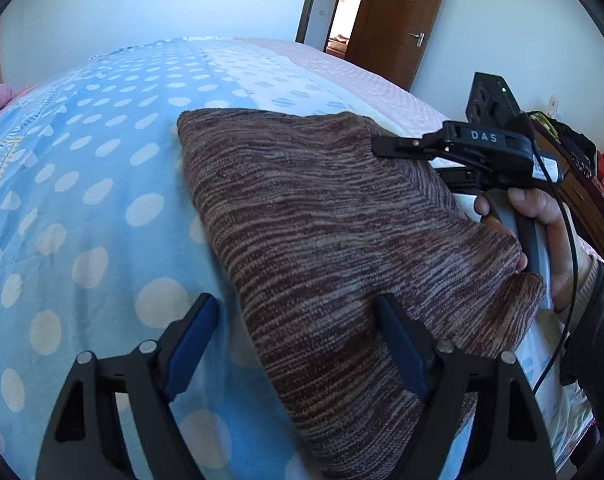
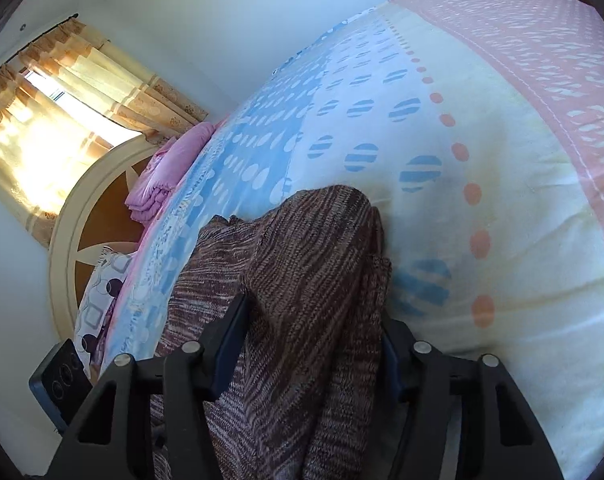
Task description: Fold small clothes
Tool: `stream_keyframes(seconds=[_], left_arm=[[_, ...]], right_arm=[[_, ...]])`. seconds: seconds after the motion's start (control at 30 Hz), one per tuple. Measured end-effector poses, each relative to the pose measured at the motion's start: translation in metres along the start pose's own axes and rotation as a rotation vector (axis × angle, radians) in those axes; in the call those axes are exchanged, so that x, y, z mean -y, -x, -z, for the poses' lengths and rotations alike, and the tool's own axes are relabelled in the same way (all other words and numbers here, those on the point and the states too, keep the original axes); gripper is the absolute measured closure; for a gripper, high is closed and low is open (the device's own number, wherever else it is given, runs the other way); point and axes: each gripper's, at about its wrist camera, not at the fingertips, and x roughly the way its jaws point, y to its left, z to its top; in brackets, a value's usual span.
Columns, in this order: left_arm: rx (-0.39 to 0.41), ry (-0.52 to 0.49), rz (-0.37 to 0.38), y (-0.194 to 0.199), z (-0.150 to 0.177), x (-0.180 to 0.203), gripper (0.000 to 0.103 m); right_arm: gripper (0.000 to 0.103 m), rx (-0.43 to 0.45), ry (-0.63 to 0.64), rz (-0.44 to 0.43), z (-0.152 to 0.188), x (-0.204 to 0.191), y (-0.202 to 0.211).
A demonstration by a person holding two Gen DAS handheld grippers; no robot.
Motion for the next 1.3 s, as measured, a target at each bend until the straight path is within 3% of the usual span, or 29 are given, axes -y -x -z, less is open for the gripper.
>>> stream_keyframes(seconds=[0.07,0.13,0.3,0.63,1.0,1.3], left_arm=[[-0.003,-0.01,-0.004,0.0,0.0,0.002,0.019],[-0.007,-0.023,-0.007,-0.001,0.0,0.005,0.019],[-0.014,-0.043,-0.019,-0.002,-0.001,0.009,0.02],[-0.004,-0.062,-0.012,0.001,0.001,0.018,0.04],[-0.019,0.03,-0.046,0.013,0.0,0.021,0.063],[-0.055,0.046,-0.068,0.039,0.007,0.025,0.067]], right_arm=[[0.065,-0.006,0.006,-0.025,0.002,0.0,-0.001],[0.07,-0.024,0.014,-0.054,0.004,-0.001,-0.003],[0.07,-0.029,0.04,-0.036,0.007,-0.008,-0.006],[0.071,-0.002,0.067,-0.007,0.011,-0.013,-0.005],[0.08,0.056,0.144,0.07,0.019,-0.032,0.007],[0.08,0.092,0.153,0.073,0.04,-0.066,0.027]])
